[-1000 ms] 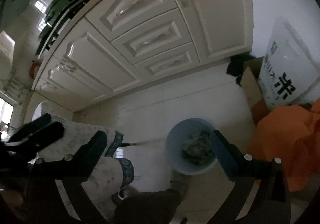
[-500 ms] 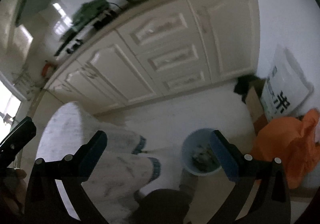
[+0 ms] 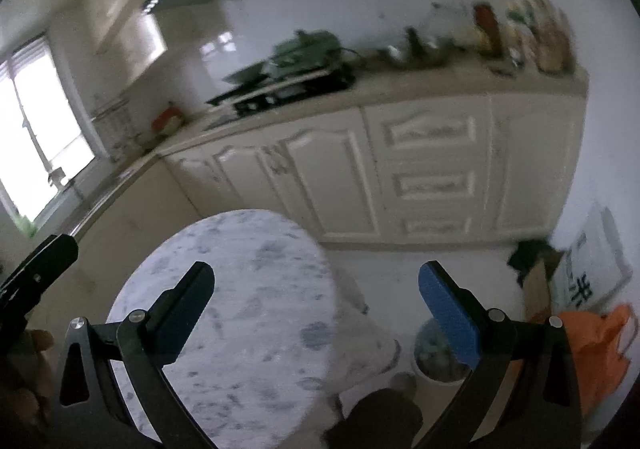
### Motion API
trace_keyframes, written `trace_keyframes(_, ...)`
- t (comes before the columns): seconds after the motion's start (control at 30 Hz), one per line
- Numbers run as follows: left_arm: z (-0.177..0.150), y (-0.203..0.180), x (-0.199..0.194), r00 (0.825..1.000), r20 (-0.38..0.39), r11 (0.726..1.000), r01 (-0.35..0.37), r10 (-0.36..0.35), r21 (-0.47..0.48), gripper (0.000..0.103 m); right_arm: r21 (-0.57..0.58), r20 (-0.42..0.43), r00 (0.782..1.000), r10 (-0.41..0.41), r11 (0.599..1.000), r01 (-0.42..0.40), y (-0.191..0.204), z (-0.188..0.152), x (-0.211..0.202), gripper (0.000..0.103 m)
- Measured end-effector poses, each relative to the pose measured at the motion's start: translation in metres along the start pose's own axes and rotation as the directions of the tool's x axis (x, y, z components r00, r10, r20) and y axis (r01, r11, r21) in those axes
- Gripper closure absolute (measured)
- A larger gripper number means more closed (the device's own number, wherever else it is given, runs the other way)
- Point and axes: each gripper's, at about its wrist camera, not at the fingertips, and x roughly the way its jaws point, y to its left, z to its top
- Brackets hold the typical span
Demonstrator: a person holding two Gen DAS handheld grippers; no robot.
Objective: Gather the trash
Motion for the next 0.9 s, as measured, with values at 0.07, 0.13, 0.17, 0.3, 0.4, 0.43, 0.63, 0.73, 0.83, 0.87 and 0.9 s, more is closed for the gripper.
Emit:
trace_keyframes(0.07, -0.006, 0.012, -0.025, 0.999, 0.019, 0.999, -0.043, 0.043, -0.010, 0.001, -0.042, 0.016, 1.000, 0.026, 0.999, -0.025, 0.028, -0.001, -0.008, 0.000)
trace_keyframes(0.13, -0.013, 0.023, -0.050, 0.996, 0.035, 0.996, -0.086, 0.087, -0.023, 0.001, -0.084, 0.030, 0.999, 0.045, 0.996, -0.042, 0.057, -0.005, -0.017, 0.000)
trace_keyframes(0.17, -0.019, 0.030, -0.069, 0.993, 0.044, 0.994, -0.108, 0.109, -0.031, 0.001, -0.101, 0.033, 0.998, 0.051, 0.994, -0.047, 0.067, -0.007, -0.020, 0.000)
trace_keyframes(0.3, -0.044, 0.040, -0.129, 0.981, 0.068, 0.983, -0.176, 0.180, -0.055, 0.001, -0.180, 0.046, 0.995, 0.084, 0.981, -0.074, 0.113, -0.017, -0.035, 0.000)
trace_keyframes(0.4, -0.060, 0.047, -0.167, 0.971, 0.070, 0.971, -0.224, 0.230, -0.081, 0.001, -0.225, 0.055, 0.993, 0.103, 0.970, -0.088, 0.137, -0.025, -0.045, 0.000)
trace_keyframes(0.43, -0.063, 0.043, -0.169, 0.969, 0.069, 0.969, -0.233, 0.239, -0.088, 0.001, -0.236, 0.064, 0.993, 0.096, 0.969, -0.078, 0.146, -0.028, -0.049, 0.000)
trace_keyframes(0.63, -0.074, 0.041, -0.201, 0.957, 0.053, 0.951, -0.276, 0.285, -0.138, 0.001, -0.280, 0.073, 0.993, 0.097, 0.957, -0.073, 0.175, -0.045, -0.061, 0.000)
trace_keyframes(0.73, -0.079, 0.039, -0.219, 0.954, 0.052, 0.948, -0.287, 0.296, -0.140, 0.001, -0.284, 0.078, 0.992, 0.096, 0.956, -0.070, 0.182, -0.052, -0.067, 0.000)
trace_keyframes(0.83, -0.081, 0.033, -0.224, 0.946, 0.051, 0.941, -0.312, 0.320, -0.129, 0.001, -0.284, 0.082, 0.993, 0.088, 0.957, -0.061, 0.184, -0.056, -0.069, 0.000)
trace_keyframes(0.87, -0.079, 0.030, -0.221, 0.947, 0.050, 0.942, -0.310, 0.318, -0.125, 0.001, -0.282, 0.082, 0.993, 0.090, 0.957, -0.064, 0.185, -0.057, -0.070, 0.000)
trace_keyframes(0.9, -0.077, 0.028, -0.220, 0.949, 0.050, 0.944, -0.305, 0.313, -0.124, 0.001, -0.283, 0.083, 0.992, 0.093, 0.957, -0.066, 0.186, -0.056, -0.070, 0.000)
